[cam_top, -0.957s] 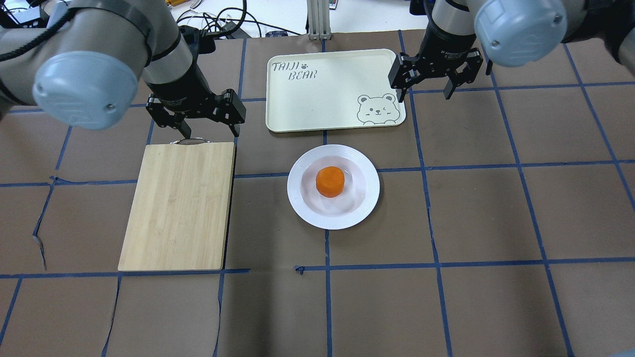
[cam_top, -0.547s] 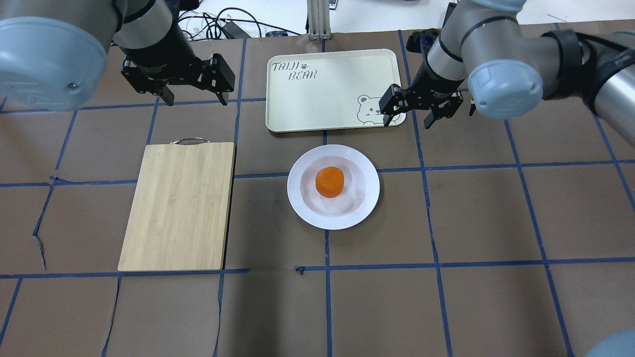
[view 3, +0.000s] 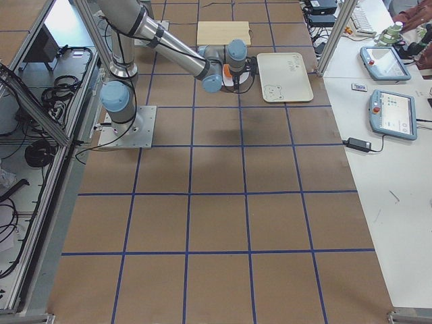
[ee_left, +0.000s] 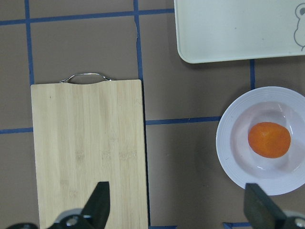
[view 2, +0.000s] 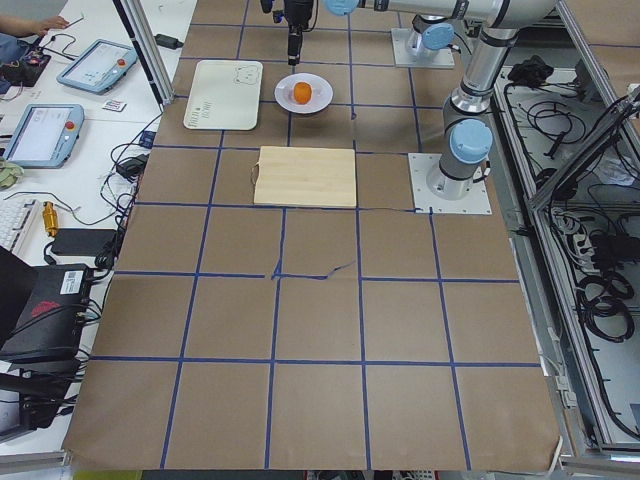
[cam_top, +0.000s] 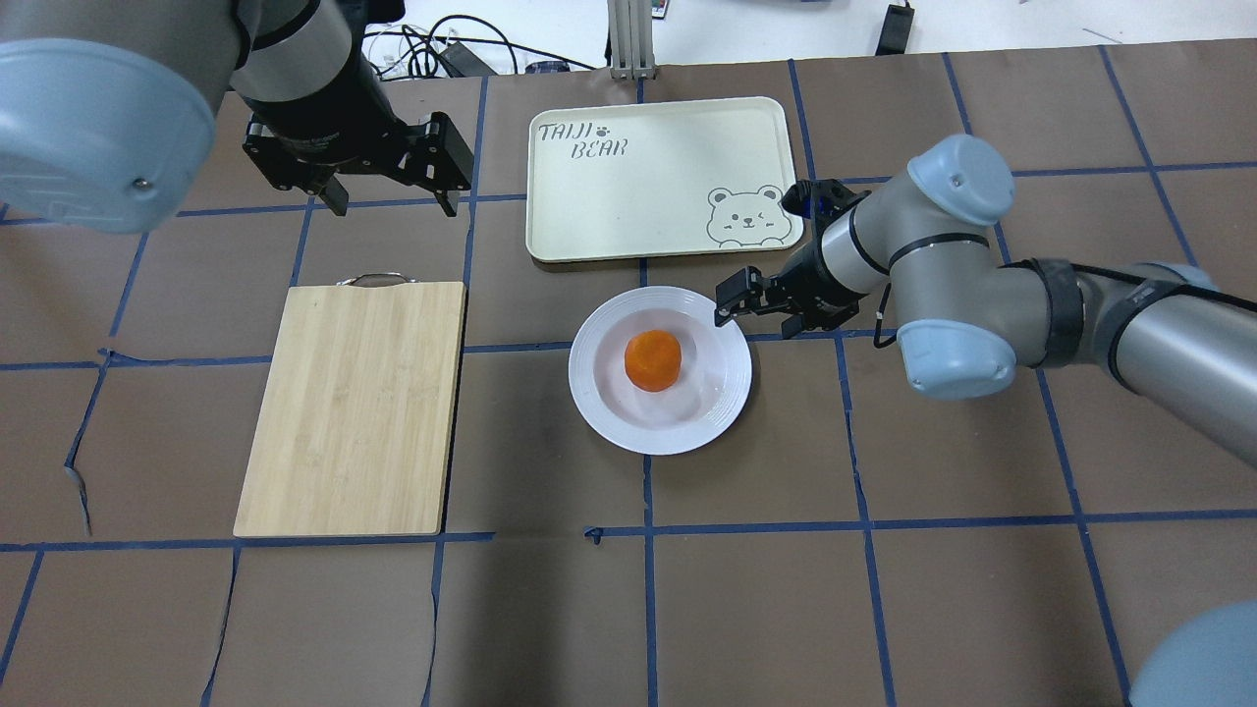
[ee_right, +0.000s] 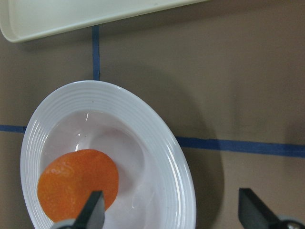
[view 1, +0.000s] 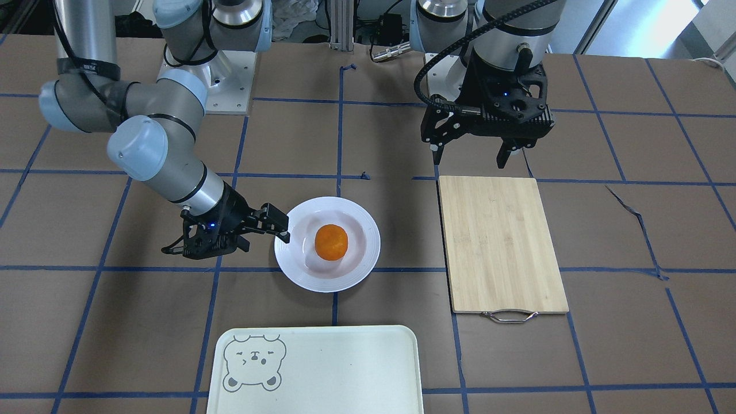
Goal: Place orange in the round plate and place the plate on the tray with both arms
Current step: 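Reach the right gripper down to the plate rim nearest it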
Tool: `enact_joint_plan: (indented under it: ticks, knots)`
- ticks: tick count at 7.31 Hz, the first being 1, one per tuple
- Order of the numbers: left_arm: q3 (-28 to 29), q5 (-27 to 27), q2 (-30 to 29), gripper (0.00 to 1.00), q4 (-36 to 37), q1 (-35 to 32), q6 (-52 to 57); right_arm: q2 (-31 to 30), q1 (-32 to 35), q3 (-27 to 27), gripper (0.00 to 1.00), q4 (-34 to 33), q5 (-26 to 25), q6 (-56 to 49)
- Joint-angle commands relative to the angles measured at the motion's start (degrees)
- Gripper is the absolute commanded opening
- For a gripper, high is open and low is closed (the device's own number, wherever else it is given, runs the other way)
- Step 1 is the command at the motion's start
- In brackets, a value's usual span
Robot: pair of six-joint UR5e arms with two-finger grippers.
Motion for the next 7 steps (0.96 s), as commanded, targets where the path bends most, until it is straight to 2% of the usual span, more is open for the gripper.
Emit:
enact_joint_plan:
  ticks: [1,2,5,7]
  knots:
    - [1.5,0.28,-0.45,1.0,-0.72,-0.26,-4.23,3.07,-0.04,3.1,1.0,-6.65,3.42,2.12]
    - [1.95,0.19,-0.36,1.0,-2.02,-0.17,-4.26,3.78,-0.04,3.1,1.0,-6.66,5.18,2.38]
    - [1.08,0.28,0.43,1.0,-1.86,-0.17,-3.73,3.78,0.05,3.45,1.0,-6.31,5.37,2.82]
    - [1.43,0.37,0.86,1.0,-2.3,0.09,-3.73,3.78,0.05,4.59,1.0,-6.3,9.22,4.4]
